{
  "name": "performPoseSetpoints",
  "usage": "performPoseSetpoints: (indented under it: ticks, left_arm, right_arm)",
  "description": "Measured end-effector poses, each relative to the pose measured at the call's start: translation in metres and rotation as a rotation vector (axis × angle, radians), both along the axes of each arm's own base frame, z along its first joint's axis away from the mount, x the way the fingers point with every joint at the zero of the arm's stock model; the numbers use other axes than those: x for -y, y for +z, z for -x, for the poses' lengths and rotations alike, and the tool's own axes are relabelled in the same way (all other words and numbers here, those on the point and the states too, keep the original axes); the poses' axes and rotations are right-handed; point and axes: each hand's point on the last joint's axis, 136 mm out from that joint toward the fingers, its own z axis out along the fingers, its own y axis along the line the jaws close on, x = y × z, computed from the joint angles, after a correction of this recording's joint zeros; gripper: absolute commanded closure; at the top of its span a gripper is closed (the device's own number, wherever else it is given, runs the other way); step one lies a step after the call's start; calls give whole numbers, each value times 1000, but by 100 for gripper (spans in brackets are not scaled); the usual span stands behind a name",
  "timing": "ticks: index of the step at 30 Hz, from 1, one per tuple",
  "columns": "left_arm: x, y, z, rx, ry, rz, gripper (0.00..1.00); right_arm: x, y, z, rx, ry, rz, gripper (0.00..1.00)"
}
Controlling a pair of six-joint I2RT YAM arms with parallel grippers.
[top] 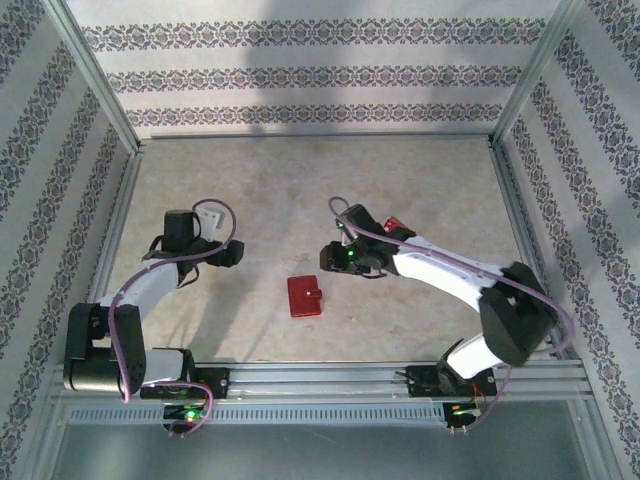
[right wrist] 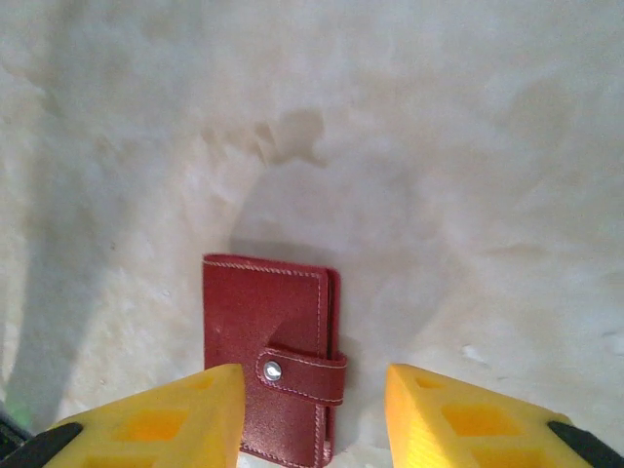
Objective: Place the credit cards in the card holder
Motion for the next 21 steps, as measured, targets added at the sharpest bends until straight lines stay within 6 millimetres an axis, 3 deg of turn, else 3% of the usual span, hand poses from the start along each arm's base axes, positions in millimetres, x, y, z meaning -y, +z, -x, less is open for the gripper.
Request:
performPoseSetpoints:
  ticks: [3,6,7,8,13,17,21]
  left_arm:
    - [1,0,-6,102,-7,9,0]
    - [-1,-6,-7,183,-3,8,0]
    - [-1,-8,-7,198,-2,9,0]
    - [-2,-11,-6,204,0,8,0]
    - [-5,3,-17,308,12,12,0]
    - [-8,5,-33,374,40,35,1]
    - [-15,-7,-38,358,89,37,0]
  right_arm:
    - [24,31,-12,117,-22,12,48]
    - [55,51,-23,208,-79,24,27]
    - [68,55,-25,241,-96,37,9]
    - [78,58,-25,259,-114,47,3]
    - [108,59,-26,339,-149,94,2]
    - [183,60,-29,500,-293,193,2]
    - [217,57,-33,637,-346,263,1]
